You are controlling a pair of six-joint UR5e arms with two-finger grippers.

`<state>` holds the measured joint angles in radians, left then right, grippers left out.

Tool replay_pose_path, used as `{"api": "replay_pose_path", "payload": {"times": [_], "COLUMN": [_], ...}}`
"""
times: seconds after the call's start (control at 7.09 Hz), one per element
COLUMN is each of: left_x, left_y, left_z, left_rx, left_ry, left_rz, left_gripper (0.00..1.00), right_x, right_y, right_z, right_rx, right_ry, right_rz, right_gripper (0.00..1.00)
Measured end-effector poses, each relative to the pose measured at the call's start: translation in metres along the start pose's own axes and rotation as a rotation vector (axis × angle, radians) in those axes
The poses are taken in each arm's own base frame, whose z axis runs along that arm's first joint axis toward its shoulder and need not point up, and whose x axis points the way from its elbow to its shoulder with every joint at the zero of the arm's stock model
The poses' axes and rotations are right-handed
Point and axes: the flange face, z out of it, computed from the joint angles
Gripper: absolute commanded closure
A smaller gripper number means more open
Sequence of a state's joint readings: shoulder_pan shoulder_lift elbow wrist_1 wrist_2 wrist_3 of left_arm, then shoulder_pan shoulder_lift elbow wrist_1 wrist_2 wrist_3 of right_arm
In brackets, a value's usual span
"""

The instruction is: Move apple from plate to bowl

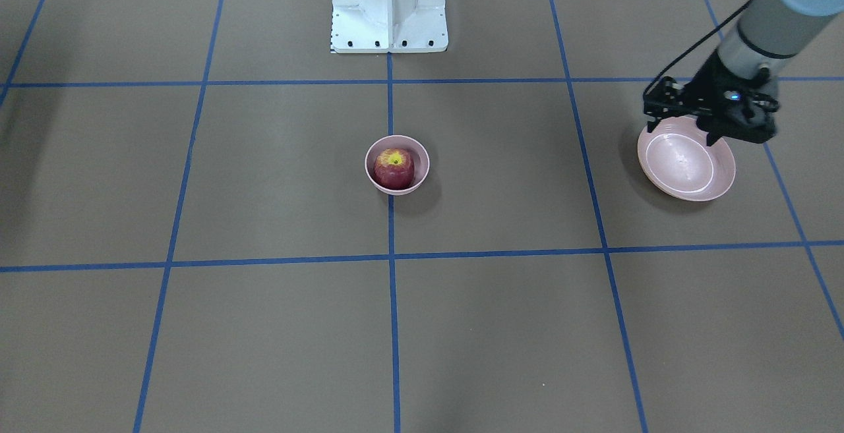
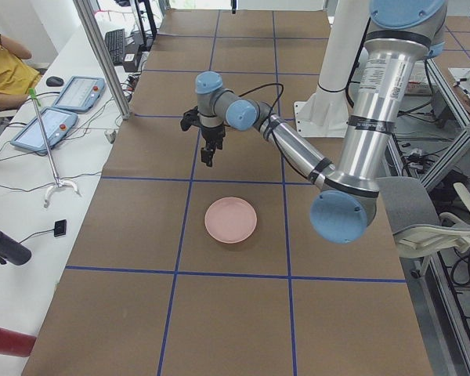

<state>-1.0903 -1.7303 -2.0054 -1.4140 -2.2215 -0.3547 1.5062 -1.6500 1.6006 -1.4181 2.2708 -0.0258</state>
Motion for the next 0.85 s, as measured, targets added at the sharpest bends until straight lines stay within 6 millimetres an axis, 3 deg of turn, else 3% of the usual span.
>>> {"api": "replay_pose_path", "payload": {"times": [0.14, 0.56, 0.71, 0.85], "left_x": [-0.056, -0.209, -0.252, -0.279], "left_y": [0.017, 0.09, 0.11, 0.125], "left_z": [-0.005, 0.006, 0.006, 0.008], "left_rx": [-0.008, -0.077, -0.075, -0.068], "left_ry": [-0.012, -0.036, -0.006, 0.026], "left_rz": [-0.016, 0.063, 0.01, -0.016], "left_gripper": [0.02, 0.02, 0.02, 0.02], "right_x": [0.004, 0.007, 0.002, -0.006], "right_y": [0.001, -0.005, -0.011, -0.013], "right_z": [-0.003, -0.022, -0.041, -0.058], "right_rx": [0.005, 0.023, 0.02, 0.012], "right_ry": [0.002, -0.005, -0.006, -0.007], "right_rz": [0.013, 0.045, 0.068, 0.082], "right_gripper": [0.0, 0.0, 0.0, 0.0]}}
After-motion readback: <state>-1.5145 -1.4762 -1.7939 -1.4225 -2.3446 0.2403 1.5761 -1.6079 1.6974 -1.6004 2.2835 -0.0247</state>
